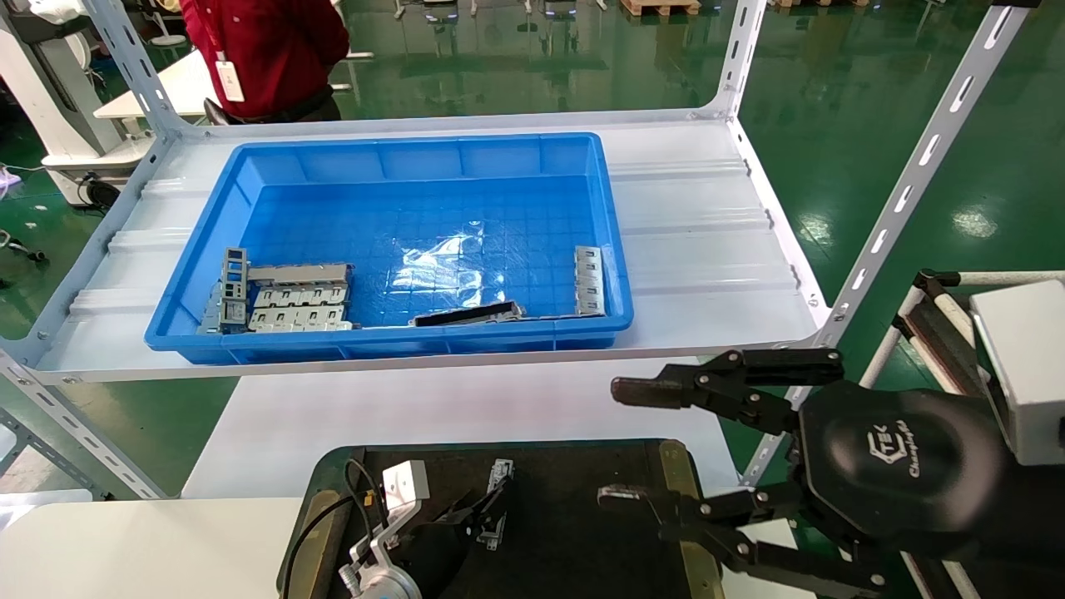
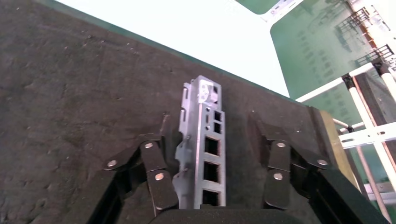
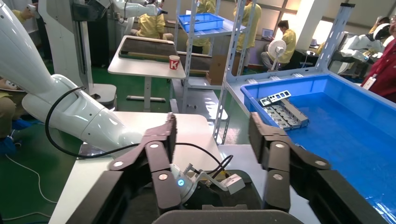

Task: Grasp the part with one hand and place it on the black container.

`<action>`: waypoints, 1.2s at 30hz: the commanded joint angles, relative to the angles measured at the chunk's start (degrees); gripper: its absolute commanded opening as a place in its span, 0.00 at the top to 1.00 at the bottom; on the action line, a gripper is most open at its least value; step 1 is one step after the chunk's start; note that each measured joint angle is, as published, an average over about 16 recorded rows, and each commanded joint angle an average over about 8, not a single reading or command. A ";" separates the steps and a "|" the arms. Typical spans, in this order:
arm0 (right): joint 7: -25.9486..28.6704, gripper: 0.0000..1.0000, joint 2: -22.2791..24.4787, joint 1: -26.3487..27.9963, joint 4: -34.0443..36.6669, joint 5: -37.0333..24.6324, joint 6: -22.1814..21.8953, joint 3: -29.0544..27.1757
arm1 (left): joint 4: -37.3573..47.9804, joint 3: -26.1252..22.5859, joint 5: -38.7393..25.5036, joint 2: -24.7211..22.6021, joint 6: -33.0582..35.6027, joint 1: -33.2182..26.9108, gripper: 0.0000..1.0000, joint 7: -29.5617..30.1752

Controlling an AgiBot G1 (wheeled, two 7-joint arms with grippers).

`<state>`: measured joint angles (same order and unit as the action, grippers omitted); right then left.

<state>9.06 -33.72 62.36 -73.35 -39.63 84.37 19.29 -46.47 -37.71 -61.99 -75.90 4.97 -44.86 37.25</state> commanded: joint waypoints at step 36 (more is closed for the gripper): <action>-0.03 0.00 0.02 0.01 0.00 0.03 -0.02 0.05 | -24.60 10.43 7.30 35.19 45.29 7.63 0.00 -25.74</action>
<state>9.04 -33.70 62.37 -73.35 -39.59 84.35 19.34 -71.01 -27.48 -54.91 -40.93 49.74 -37.41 12.06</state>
